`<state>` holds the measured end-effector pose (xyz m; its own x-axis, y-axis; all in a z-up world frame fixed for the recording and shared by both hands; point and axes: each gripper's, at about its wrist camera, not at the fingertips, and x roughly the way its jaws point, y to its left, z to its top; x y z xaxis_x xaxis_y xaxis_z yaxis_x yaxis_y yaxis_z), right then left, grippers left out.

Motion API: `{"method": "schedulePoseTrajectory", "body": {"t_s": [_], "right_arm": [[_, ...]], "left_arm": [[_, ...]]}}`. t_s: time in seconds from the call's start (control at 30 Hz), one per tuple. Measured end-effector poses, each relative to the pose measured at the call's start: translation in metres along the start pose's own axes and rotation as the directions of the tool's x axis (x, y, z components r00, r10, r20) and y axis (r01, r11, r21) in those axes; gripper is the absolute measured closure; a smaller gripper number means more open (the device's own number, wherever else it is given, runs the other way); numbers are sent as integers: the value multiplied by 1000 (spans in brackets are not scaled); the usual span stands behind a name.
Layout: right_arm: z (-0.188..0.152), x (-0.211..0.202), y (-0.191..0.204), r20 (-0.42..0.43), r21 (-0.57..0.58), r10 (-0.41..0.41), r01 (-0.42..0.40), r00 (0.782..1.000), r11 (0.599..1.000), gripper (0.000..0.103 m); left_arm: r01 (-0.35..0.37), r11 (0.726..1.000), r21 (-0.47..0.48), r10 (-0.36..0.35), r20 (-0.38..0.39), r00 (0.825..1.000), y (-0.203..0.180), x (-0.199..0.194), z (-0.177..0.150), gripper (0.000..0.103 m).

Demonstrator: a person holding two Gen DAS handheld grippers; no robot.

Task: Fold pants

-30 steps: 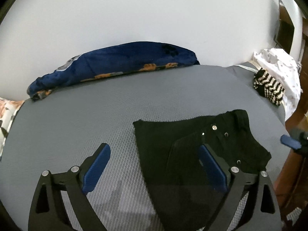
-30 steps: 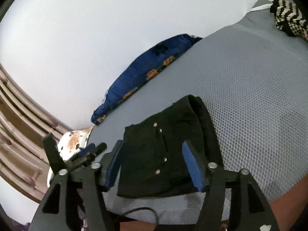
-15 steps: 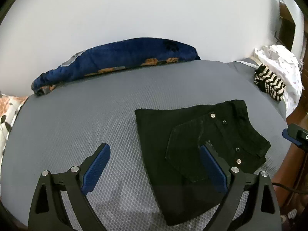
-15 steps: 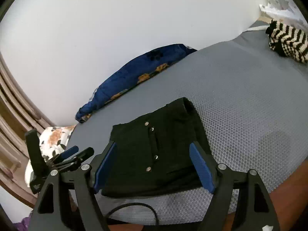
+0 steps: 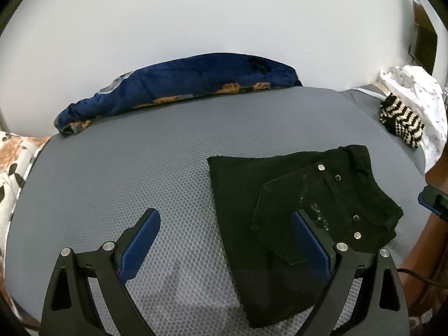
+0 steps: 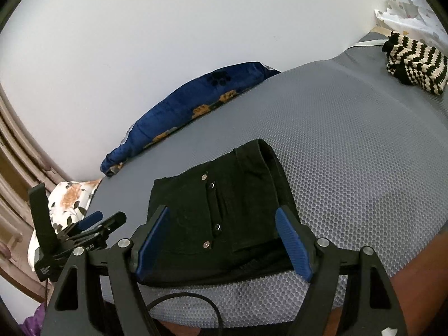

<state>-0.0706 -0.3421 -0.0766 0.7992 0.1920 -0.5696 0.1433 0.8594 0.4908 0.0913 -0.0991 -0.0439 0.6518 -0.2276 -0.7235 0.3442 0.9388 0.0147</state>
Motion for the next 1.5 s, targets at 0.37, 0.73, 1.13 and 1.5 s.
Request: {"method": "schedulePoseTrajectory", "body": {"t_s": [0.37, 0.73, 1.13, 1.5], "right_arm": [[-2, 0, 1, -7, 0, -13, 13, 1000, 1000, 22], [-4, 1, 3, -13, 9, -25, 25, 1000, 1000, 20], [-4, 4, -4, -23, 32, -75, 75, 997, 997, 20], [-7, -1, -4, -13, 18, -147, 147, 989, 989, 16]], "left_arm": [[-30, 999, 19, 30, 8, 1000, -1, -2, -3, 9], [-35, 999, 11, 35, 16, 999, 3, -10, -5, 9], [-38, 999, 6, 38, 15, 999, 4, -15, -14, 8], [-64, 998, 5, 64, 49, 997, 15, -47, -37, 7]]}}
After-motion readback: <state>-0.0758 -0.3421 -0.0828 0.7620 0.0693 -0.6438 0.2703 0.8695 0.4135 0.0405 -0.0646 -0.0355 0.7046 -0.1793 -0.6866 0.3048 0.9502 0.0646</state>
